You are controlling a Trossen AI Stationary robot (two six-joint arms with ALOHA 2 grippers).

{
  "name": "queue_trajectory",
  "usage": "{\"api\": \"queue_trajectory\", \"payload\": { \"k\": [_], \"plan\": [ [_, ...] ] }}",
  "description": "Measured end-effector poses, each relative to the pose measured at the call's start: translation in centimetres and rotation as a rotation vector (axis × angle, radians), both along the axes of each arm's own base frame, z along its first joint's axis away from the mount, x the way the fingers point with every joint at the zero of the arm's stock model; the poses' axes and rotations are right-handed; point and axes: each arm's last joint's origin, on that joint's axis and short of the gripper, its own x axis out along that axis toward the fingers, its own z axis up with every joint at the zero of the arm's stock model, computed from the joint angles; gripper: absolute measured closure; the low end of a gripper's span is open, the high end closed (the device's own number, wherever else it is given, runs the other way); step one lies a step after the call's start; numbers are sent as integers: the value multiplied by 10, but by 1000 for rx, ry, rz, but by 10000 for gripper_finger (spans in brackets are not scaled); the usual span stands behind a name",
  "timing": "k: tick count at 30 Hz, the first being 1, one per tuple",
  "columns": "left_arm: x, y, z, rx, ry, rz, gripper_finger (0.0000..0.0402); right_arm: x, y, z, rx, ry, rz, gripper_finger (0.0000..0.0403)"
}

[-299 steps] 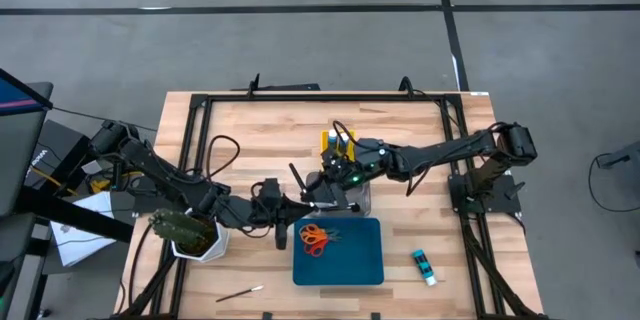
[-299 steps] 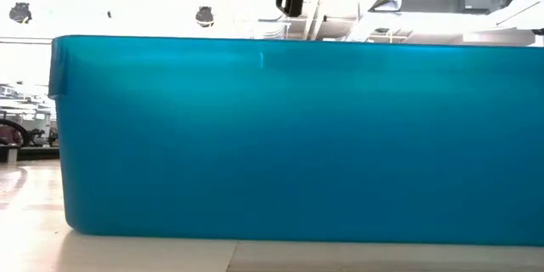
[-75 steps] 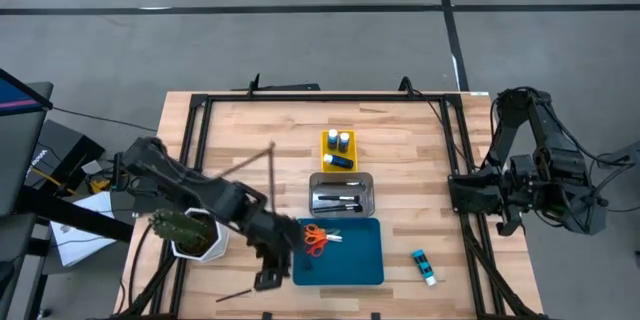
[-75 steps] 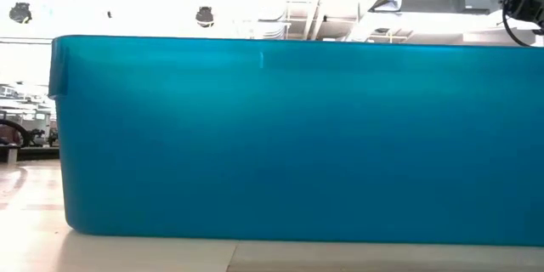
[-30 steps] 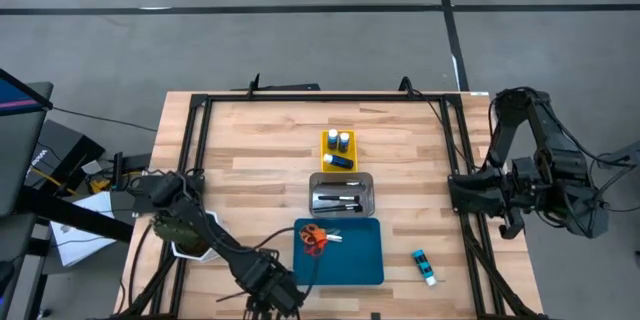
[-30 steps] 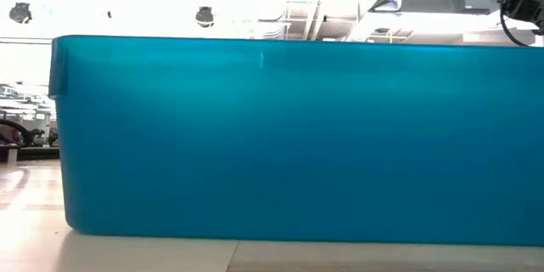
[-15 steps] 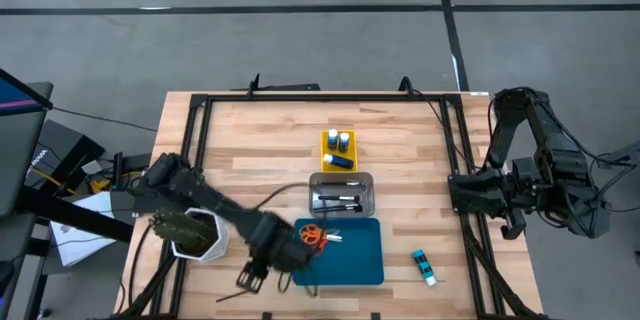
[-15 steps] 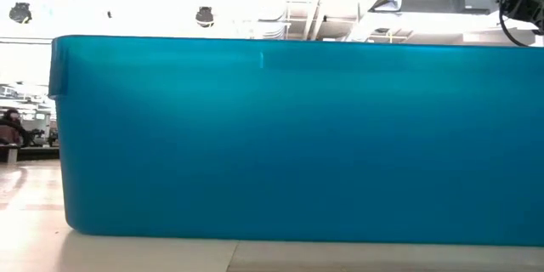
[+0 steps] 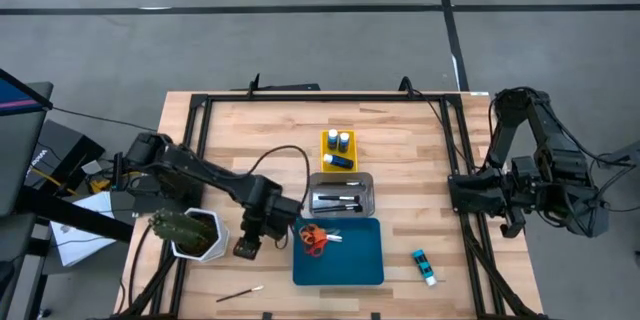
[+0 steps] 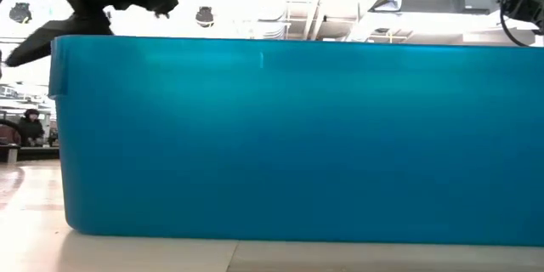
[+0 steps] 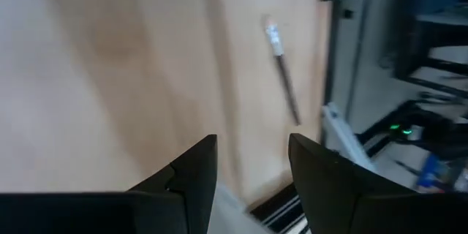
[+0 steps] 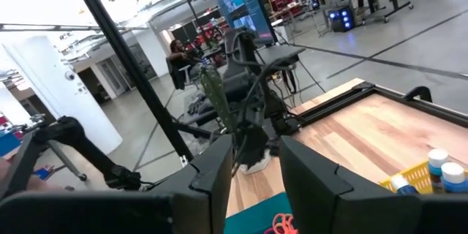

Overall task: Pick & Place Paint Supplies
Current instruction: Put the makeup brush into the black bin

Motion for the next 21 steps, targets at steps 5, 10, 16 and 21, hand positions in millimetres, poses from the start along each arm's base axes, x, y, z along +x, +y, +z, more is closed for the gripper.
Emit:
{"api": "queue_trajectory", "payload": {
  "k": [5,10,16,21],
  "plan": [
    [-4,-13,-17,-72,10,-2,238,3,-1,0,0,0,-24,291],
    [-9,-28,-27,-95,31,48,238,5,-3,-1,-11,2,-46,291],
    [-14,-51,-34,-102,43,112,238,7,-4,-1,-23,3,-60,291],
    [-12,-66,-35,-121,-13,170,238,7,-5,-2,-36,6,-60,291]
  ]
}}
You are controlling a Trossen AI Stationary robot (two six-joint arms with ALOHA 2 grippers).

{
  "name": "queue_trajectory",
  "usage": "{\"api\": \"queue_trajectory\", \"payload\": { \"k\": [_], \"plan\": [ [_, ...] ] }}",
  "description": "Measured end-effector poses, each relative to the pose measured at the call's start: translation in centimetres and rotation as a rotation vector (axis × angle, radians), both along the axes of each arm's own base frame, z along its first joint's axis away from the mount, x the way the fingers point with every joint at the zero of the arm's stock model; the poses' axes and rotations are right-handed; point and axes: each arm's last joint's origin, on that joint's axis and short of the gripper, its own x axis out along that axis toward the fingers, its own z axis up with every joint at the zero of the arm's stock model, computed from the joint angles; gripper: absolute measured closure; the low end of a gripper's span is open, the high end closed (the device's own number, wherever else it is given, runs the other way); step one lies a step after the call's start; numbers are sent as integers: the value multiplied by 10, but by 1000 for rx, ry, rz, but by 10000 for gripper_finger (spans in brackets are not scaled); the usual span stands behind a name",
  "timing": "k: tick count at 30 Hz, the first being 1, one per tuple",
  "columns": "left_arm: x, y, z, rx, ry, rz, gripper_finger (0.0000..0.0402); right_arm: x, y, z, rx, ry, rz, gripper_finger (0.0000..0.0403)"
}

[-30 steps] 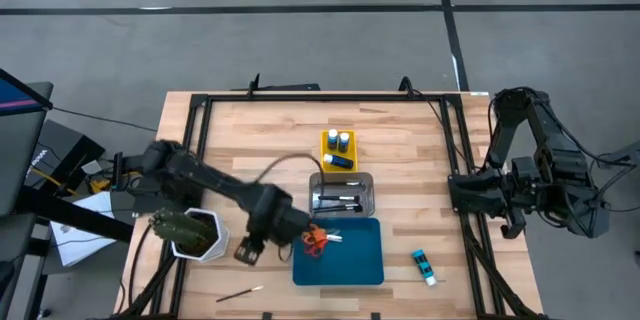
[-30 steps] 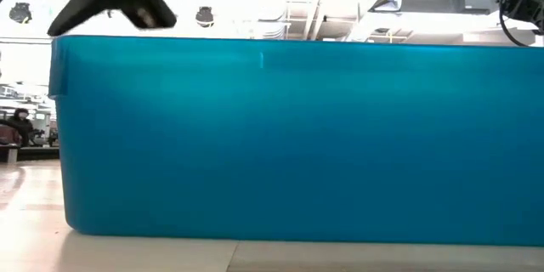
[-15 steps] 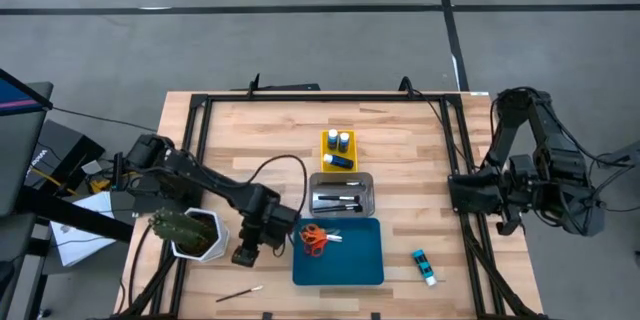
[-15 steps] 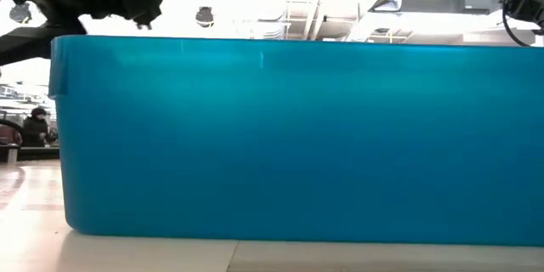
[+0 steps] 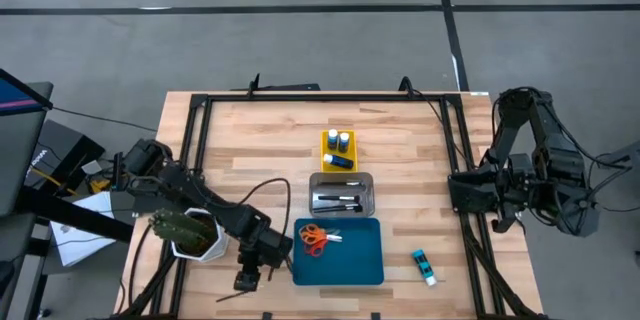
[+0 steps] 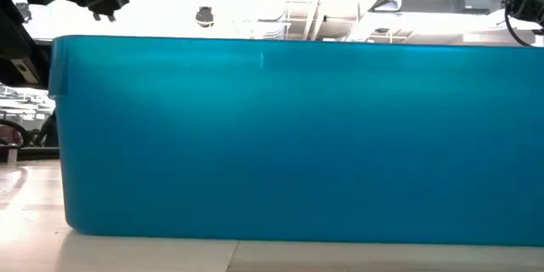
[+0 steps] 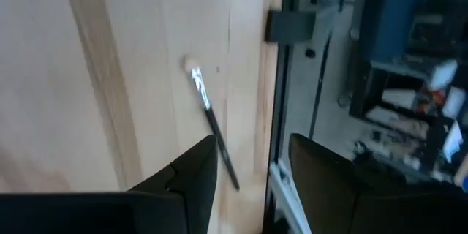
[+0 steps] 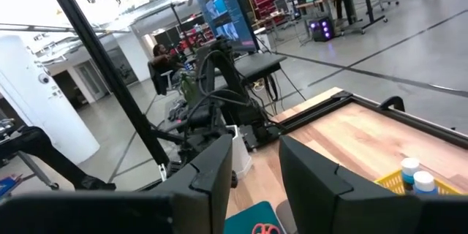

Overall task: Pick & Place Paint Supplies
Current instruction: Put the makeup brush into the black bin

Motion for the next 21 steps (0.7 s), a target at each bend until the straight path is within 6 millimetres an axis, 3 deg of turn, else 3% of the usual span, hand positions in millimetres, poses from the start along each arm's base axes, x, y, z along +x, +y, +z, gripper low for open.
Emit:
{"api": "queue_trajectory", "payload": {
  "k": [8,21],
  "plan": [
    [2,-2,-6,65,-11,68,238,0,-1,-1,-12,2,0,291],
    [13,-27,-31,66,13,75,249,0,-2,-1,-19,4,1,291]
  ]
}}
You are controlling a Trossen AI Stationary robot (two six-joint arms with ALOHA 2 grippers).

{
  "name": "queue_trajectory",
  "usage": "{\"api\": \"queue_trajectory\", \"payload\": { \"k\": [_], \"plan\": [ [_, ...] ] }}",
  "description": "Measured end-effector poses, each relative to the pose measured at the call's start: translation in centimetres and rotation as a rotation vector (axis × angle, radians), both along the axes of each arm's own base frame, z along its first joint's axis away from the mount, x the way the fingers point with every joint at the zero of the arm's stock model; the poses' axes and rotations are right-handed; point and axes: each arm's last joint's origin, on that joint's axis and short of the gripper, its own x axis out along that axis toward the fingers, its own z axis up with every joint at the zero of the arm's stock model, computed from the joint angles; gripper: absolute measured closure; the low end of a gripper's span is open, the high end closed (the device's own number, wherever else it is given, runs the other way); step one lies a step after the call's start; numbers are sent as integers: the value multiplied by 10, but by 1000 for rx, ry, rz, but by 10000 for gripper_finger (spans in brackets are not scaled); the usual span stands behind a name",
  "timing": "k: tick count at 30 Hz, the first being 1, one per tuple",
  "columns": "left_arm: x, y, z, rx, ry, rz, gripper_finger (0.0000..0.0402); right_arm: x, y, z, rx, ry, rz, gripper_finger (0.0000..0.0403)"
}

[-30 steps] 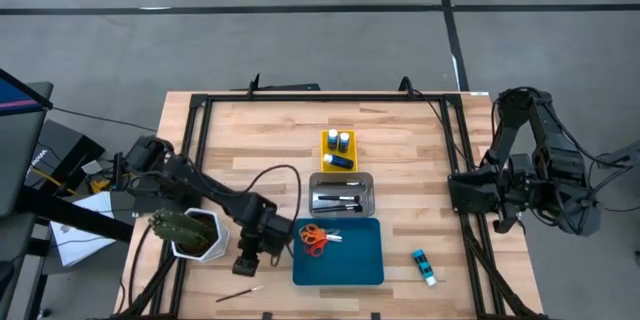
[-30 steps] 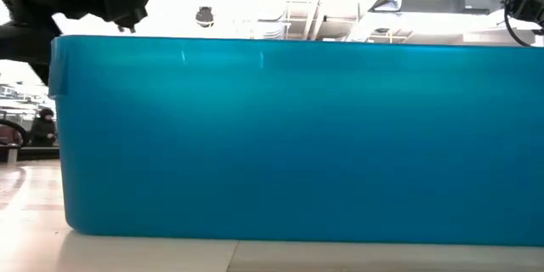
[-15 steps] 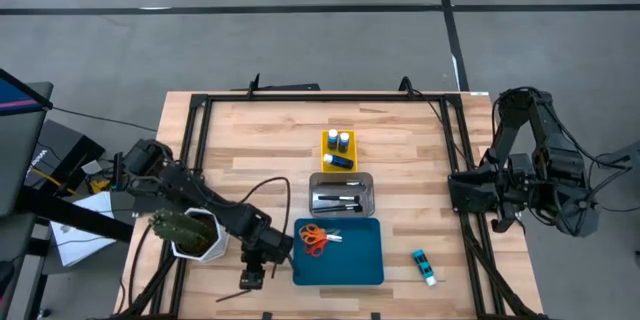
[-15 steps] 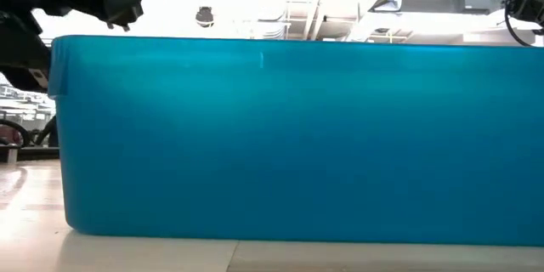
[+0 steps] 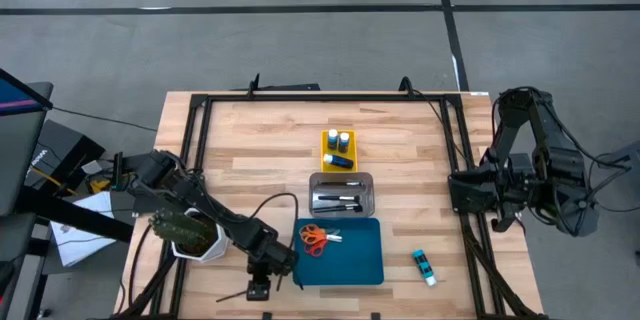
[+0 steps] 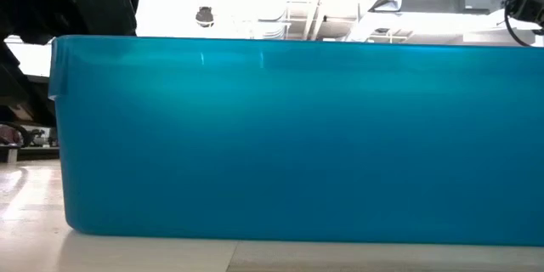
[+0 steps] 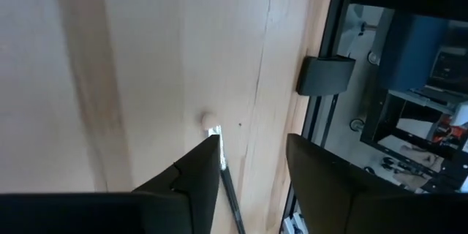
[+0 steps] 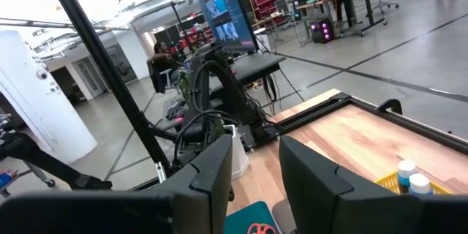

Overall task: Pick & Place Paint Supplies
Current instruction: Put the makeup brush into the black bin

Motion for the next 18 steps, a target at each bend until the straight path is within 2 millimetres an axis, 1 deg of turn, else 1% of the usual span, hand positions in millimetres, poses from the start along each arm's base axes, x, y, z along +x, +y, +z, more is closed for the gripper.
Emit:
{"api": "queue_trajectory", "payload": {
  "k": [3,8,18],
  "plan": [
    [-1,-5,-4,5,14,-5,265,-1,-3,0,0,0,0,291],
    [-3,-10,-5,23,13,14,283,-1,-6,1,2,-1,0,291],
    [-1,-9,-5,77,-29,53,286,-1,-7,1,2,0,0,291]
  ]
}}
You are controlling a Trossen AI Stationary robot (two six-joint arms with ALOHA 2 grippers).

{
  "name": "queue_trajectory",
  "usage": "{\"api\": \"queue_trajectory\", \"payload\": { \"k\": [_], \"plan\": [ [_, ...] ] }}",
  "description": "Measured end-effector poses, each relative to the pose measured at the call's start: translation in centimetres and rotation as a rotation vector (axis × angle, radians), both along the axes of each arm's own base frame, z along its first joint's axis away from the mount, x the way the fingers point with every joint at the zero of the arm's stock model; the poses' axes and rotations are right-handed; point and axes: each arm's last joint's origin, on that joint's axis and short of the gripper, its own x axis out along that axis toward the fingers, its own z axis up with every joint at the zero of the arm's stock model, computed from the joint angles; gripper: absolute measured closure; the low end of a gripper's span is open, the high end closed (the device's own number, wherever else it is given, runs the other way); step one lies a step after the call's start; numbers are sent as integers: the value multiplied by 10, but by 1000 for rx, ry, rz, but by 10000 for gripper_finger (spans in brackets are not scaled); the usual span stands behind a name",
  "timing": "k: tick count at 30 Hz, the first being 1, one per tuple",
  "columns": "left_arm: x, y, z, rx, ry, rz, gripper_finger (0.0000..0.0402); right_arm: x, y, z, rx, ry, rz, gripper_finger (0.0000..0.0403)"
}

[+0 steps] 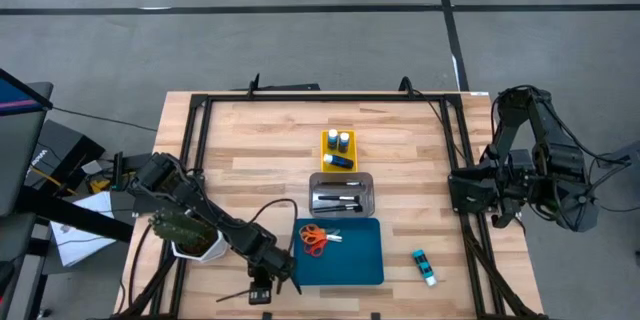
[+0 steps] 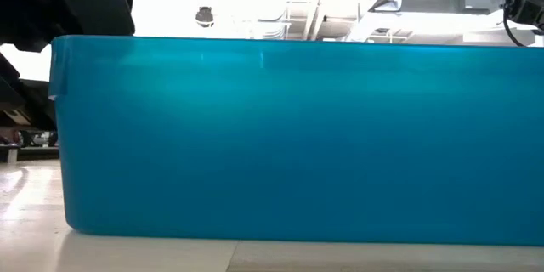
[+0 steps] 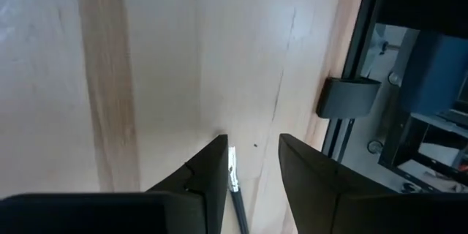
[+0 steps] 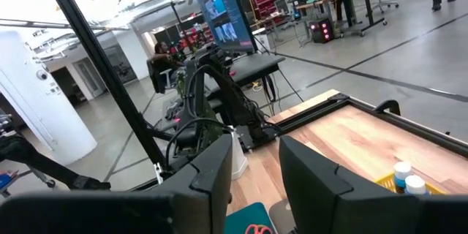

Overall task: Pick & Place Paint Supplies
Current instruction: Put the makeup brush into the black bin

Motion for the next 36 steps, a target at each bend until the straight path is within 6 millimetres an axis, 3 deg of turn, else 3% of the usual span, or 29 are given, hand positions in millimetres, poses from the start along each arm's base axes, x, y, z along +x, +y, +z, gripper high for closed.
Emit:
{"api": "queue_trajectory", "payload": {
  "k": [36],
  "plan": [
    [-11,-13,-2,99,-33,34,286,0,0,0,-9,2,0,291]
  ]
}}
